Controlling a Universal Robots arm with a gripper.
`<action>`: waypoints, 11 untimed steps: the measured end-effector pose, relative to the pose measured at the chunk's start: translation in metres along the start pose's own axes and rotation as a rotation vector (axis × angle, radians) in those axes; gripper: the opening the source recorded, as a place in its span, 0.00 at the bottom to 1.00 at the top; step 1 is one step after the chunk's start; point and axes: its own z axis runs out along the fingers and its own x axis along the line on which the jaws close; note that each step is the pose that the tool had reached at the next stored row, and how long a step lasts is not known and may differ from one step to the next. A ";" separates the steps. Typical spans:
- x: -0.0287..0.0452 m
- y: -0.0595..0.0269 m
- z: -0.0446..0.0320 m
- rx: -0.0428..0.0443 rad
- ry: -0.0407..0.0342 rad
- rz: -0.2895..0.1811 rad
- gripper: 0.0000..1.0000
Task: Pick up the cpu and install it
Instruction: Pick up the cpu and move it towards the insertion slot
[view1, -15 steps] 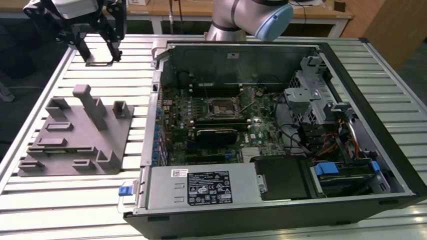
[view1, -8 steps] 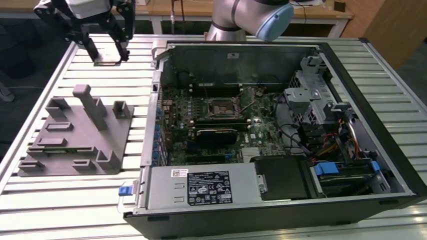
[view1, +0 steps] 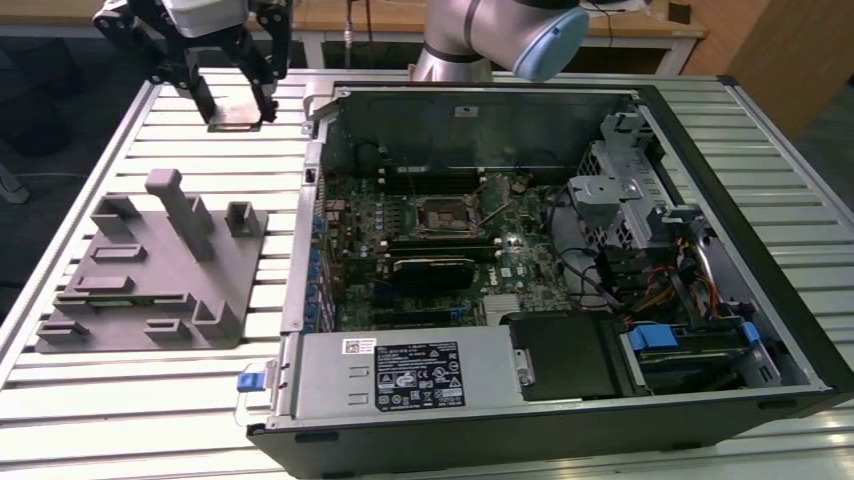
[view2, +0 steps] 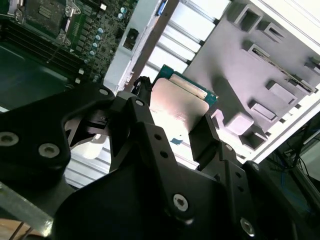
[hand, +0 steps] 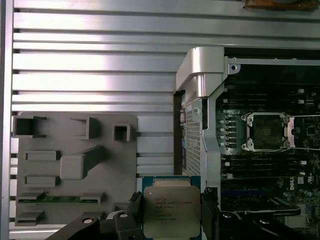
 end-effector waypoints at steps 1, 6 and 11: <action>-0.0021 0.0001 0.0001 0.0000 0.0000 0.000 0.55; -0.0123 0.0004 0.0008 0.0000 0.0000 0.000 0.55; -0.0224 0.0007 0.0014 0.0000 0.0000 0.000 0.55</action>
